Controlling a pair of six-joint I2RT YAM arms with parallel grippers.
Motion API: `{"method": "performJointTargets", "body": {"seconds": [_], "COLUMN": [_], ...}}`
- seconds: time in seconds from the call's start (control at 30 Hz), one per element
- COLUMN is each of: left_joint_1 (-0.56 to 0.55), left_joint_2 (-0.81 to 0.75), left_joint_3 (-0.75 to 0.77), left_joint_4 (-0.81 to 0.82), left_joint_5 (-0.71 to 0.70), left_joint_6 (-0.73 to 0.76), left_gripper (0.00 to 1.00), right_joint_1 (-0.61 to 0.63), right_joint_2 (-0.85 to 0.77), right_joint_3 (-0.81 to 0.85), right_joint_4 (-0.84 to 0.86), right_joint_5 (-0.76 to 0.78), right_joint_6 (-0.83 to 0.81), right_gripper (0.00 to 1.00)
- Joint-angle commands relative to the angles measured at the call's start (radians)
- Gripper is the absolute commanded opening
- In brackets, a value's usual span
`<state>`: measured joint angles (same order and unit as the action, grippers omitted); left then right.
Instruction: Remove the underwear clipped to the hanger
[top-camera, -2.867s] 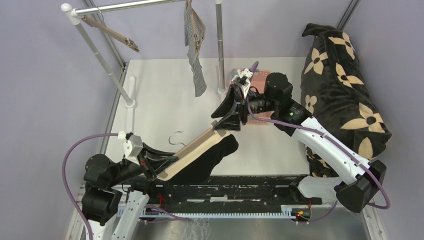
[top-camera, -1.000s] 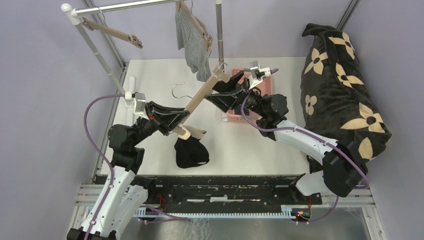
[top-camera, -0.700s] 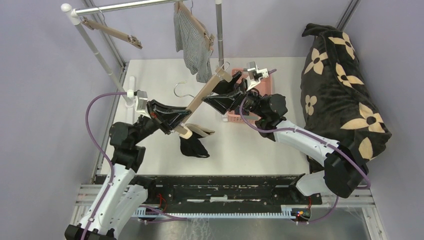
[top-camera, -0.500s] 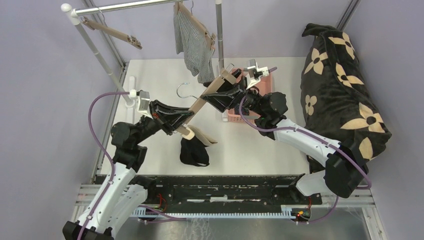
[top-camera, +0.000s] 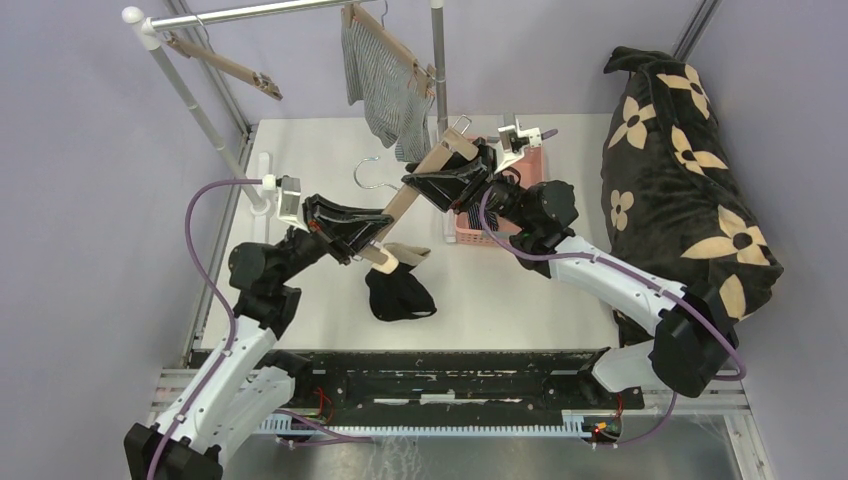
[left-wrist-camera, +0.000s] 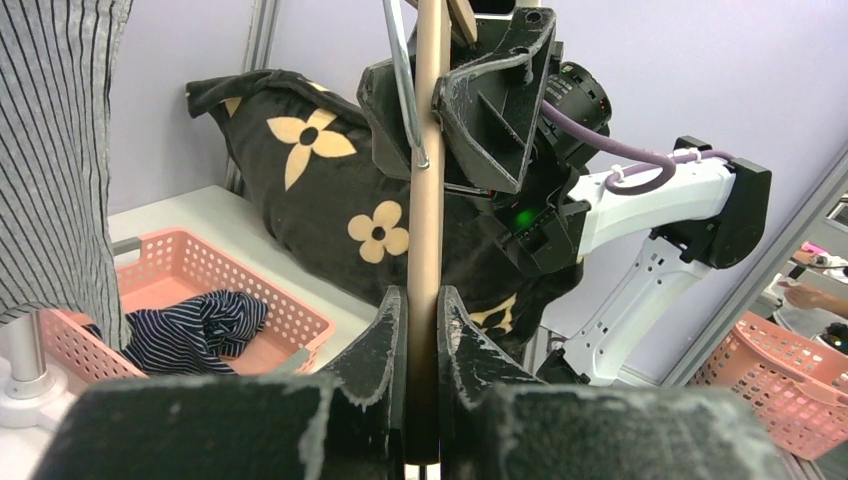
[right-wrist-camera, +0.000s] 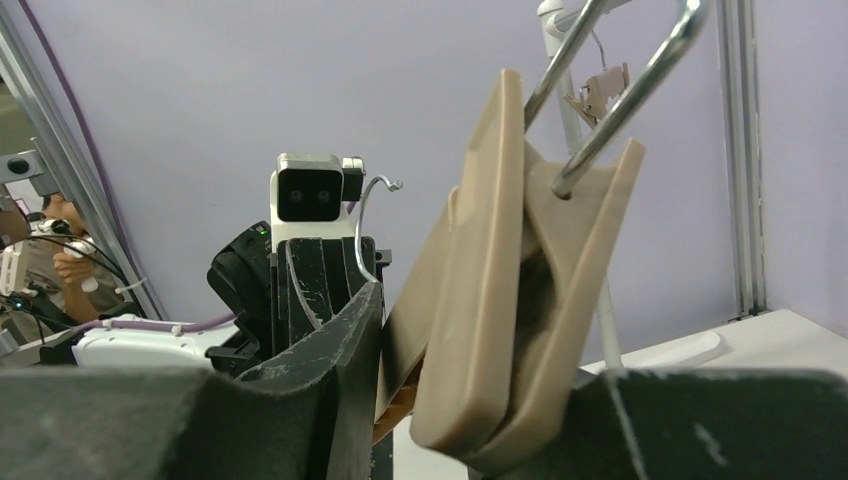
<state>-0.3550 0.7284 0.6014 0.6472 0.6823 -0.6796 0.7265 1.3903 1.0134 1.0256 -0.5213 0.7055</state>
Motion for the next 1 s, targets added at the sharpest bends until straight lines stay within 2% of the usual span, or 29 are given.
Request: {"method": "performJointTargets", "body": {"seconds": [0.0, 0.07, 0.13, 0.17, 0.3, 0.37, 0.4, 0.47, 0.57, 0.63, 0.83, 0.97], "left_joint_1": [-0.013, -0.023, -0.028, -0.028, -0.030, -0.029, -0.029, -0.030, -0.030, -0.029, -0.030, -0.029], "left_joint_2": [0.020, 0.031, 0.039, 0.042, 0.033, 0.021, 0.014, -0.004, -0.041, -0.064, -0.116, -0.142], "left_joint_3": [0.002, 0.001, 0.003, 0.003, 0.014, 0.028, 0.035, 0.042, 0.046, 0.055, 0.069, -0.009], "left_joint_4": [0.142, 0.151, 0.154, 0.154, 0.090, 0.024, -0.014, -0.067, -0.142, -0.192, -0.360, -0.332], "left_joint_5": [-0.083, -0.091, -0.092, -0.093, -0.108, -0.116, -0.122, -0.128, -0.150, -0.167, -0.249, -0.192], "left_joint_6": [-0.071, -0.072, -0.071, -0.070, -0.053, -0.021, -0.003, 0.025, 0.066, 0.099, 0.212, 0.236], "left_gripper": [0.03, 0.03, 0.03, 0.03, 0.03, 0.11, 0.19, 0.29, 0.59, 0.71, 0.72, 0.84], "right_joint_1": [0.010, 0.010, 0.011, 0.011, 0.012, 0.012, 0.012, 0.013, 0.011, 0.011, 0.012, 0.011], "right_joint_2": [-0.026, -0.024, -0.023, -0.026, -0.049, -0.065, -0.073, -0.086, -0.102, -0.111, -0.132, -0.150], "right_joint_3": [0.029, 0.034, 0.043, 0.046, 0.052, 0.057, 0.058, 0.060, 0.060, 0.057, 0.050, 0.043], "right_joint_4": [-0.046, -0.049, -0.064, -0.075, -0.135, -0.167, -0.181, -0.193, -0.211, -0.215, -0.213, -0.213], "right_joint_5": [-0.028, -0.034, -0.043, -0.044, -0.037, -0.034, -0.035, -0.034, -0.033, -0.029, -0.022, -0.018], "right_joint_6": [-0.068, -0.067, -0.071, -0.075, -0.111, -0.126, -0.134, -0.138, -0.145, -0.148, -0.144, -0.142], "right_gripper": [0.38, 0.34, 0.03, 0.01, 0.01, 0.01, 0.01, 0.01, 0.01, 0.01, 0.01, 0.01]}}
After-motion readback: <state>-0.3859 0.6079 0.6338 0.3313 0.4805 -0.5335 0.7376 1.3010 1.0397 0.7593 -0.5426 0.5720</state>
